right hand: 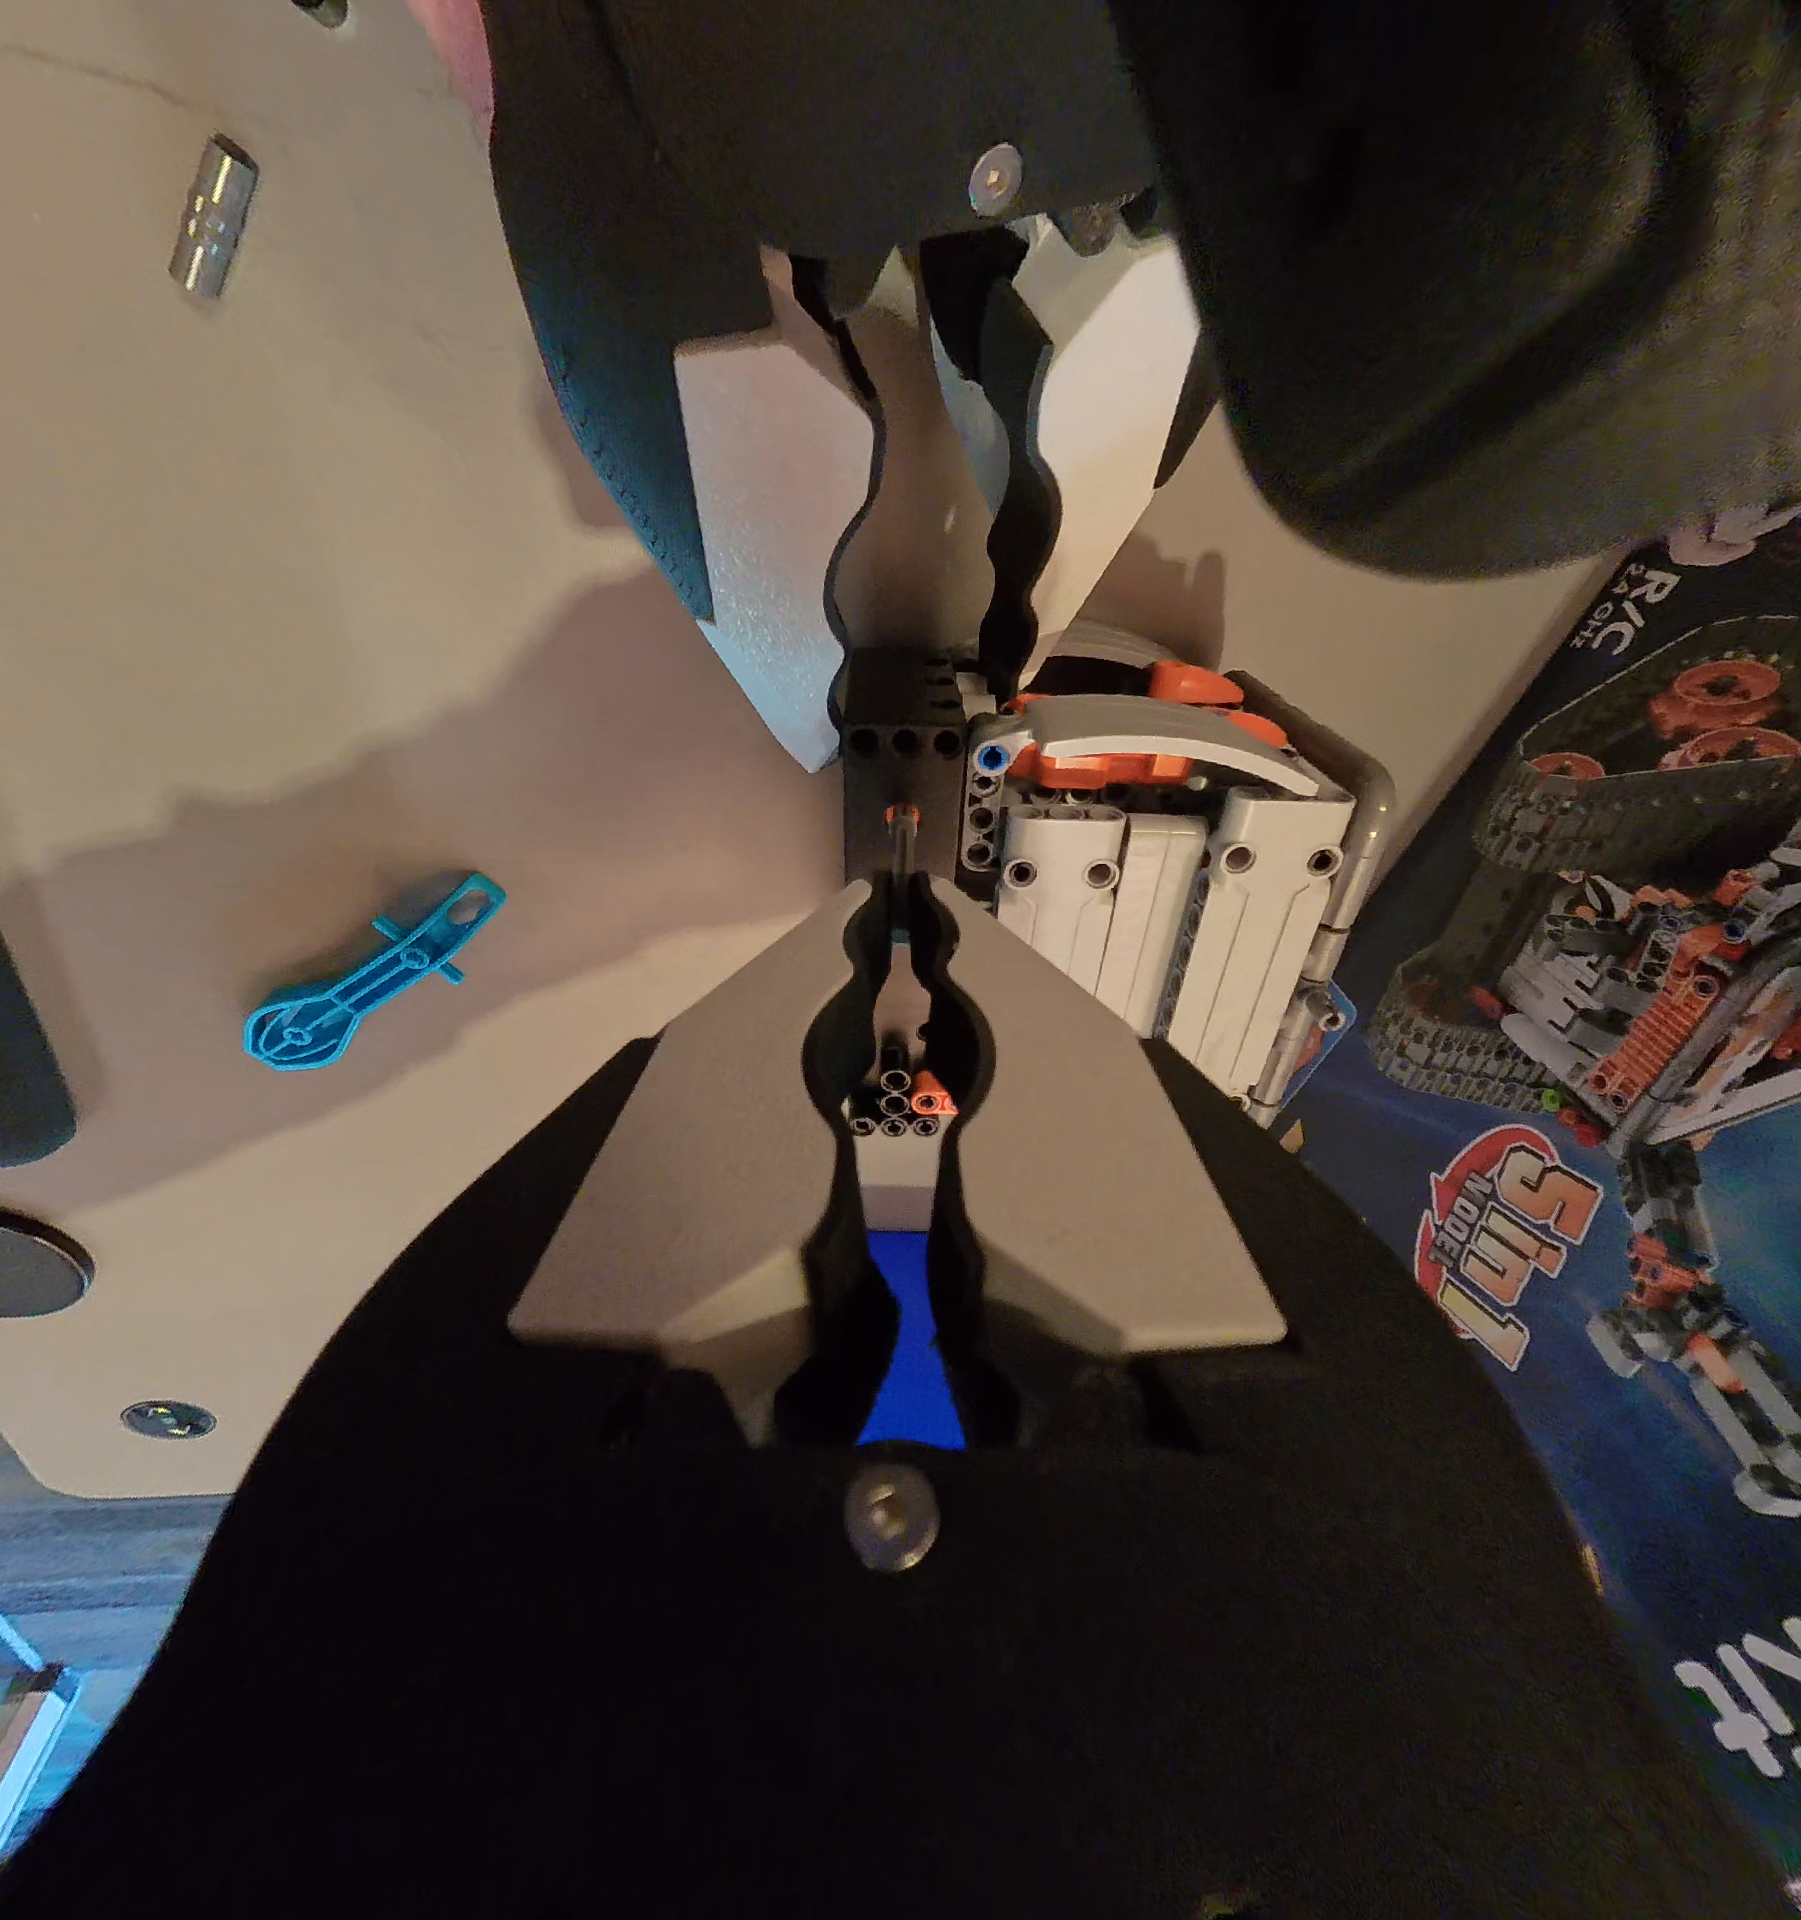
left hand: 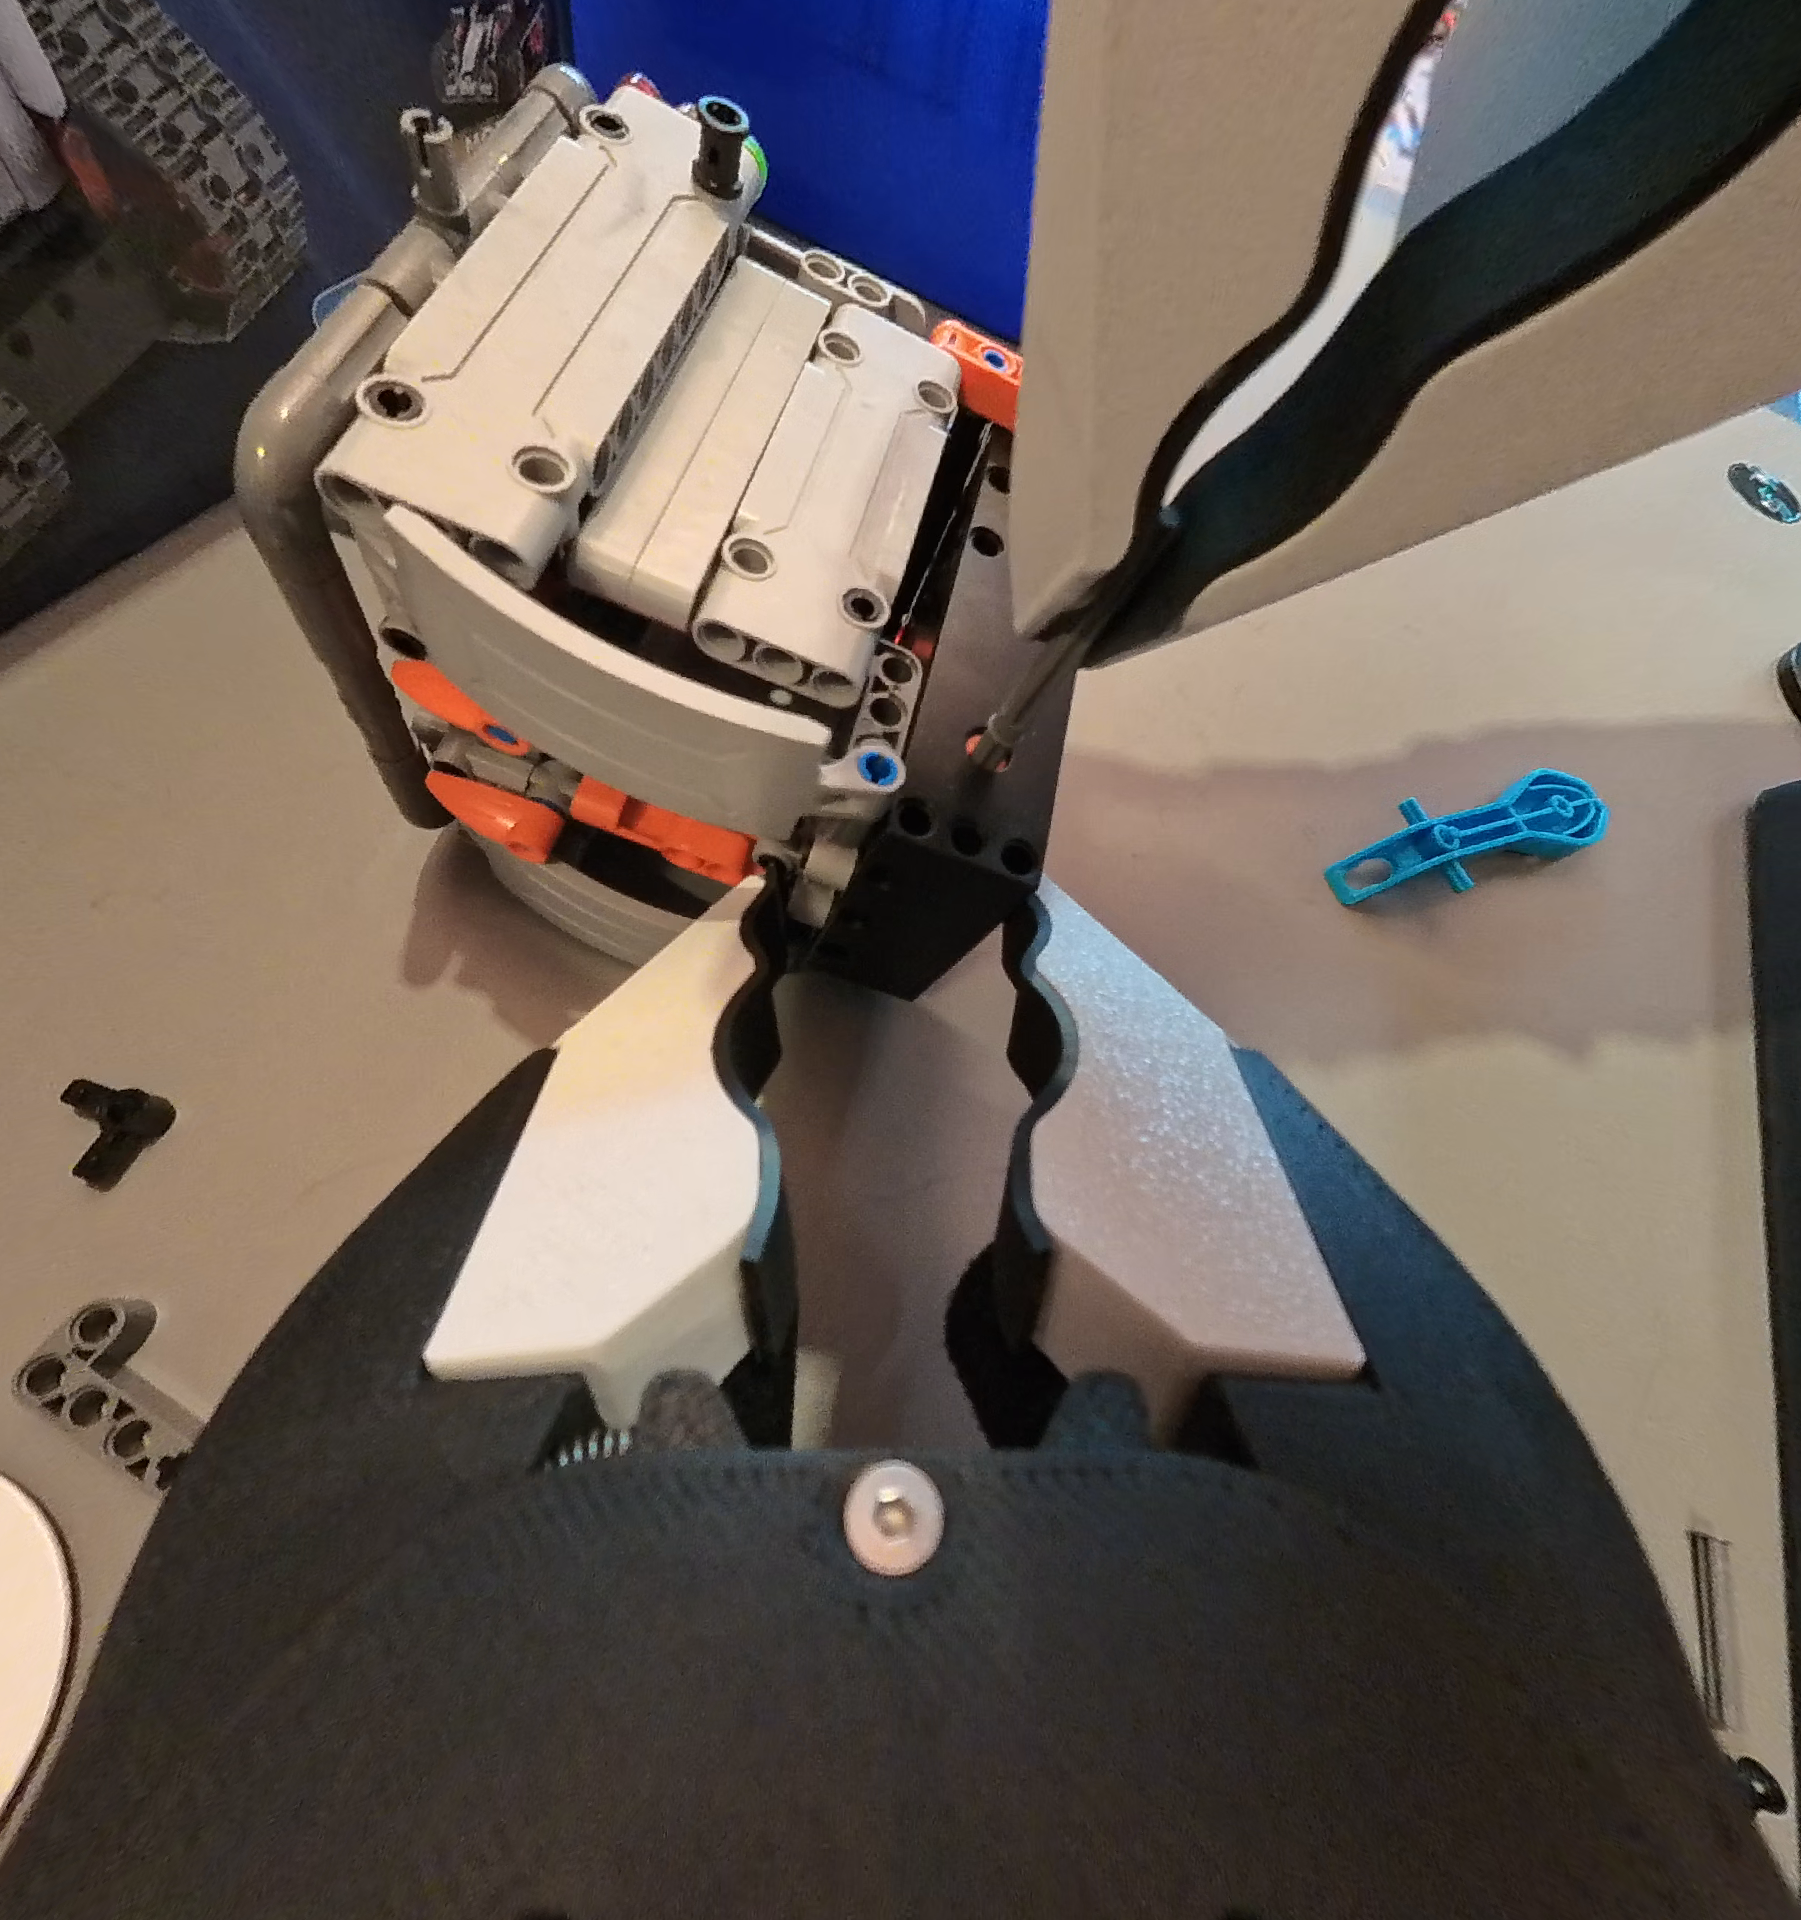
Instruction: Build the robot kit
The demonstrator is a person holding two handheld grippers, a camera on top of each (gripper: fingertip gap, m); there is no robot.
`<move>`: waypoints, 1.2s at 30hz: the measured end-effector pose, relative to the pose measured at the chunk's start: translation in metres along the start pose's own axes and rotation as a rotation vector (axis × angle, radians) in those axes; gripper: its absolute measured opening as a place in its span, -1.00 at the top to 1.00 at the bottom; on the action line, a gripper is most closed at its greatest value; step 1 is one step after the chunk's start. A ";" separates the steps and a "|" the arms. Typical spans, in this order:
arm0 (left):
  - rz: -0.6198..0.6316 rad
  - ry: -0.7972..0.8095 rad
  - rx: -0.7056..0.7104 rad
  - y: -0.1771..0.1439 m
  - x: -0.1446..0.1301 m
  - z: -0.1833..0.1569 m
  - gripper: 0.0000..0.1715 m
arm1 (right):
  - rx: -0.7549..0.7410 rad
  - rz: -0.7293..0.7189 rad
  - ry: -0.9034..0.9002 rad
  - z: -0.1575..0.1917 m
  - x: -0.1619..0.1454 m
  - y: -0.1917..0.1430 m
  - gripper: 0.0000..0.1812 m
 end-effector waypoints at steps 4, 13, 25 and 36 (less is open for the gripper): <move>-0.005 0.000 -0.005 0.000 0.001 0.000 0.54 | 0.015 -0.011 0.026 -0.001 -0.002 -0.001 1.00; -0.015 0.003 -0.014 0.002 0.002 -0.002 0.55 | 0.026 -0.016 0.093 -0.002 -0.005 -0.002 1.00; 0.001 0.038 0.012 0.004 0.002 -0.004 0.55 | 0.026 -0.021 0.485 0.004 -0.008 0.001 1.00; 0.008 0.045 0.017 0.005 0.003 -0.005 0.55 | 0.002 0.051 0.545 0.004 -0.005 0.001 1.00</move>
Point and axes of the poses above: each gripper's, where its closed fingertips meet, y out along the fingers, x out of its top, z = x × y across the jaws, the point moved 4 cm from there along -y, back along the fingers, and after that the axes turned 13 degrees about y, right-handed, at the moved point
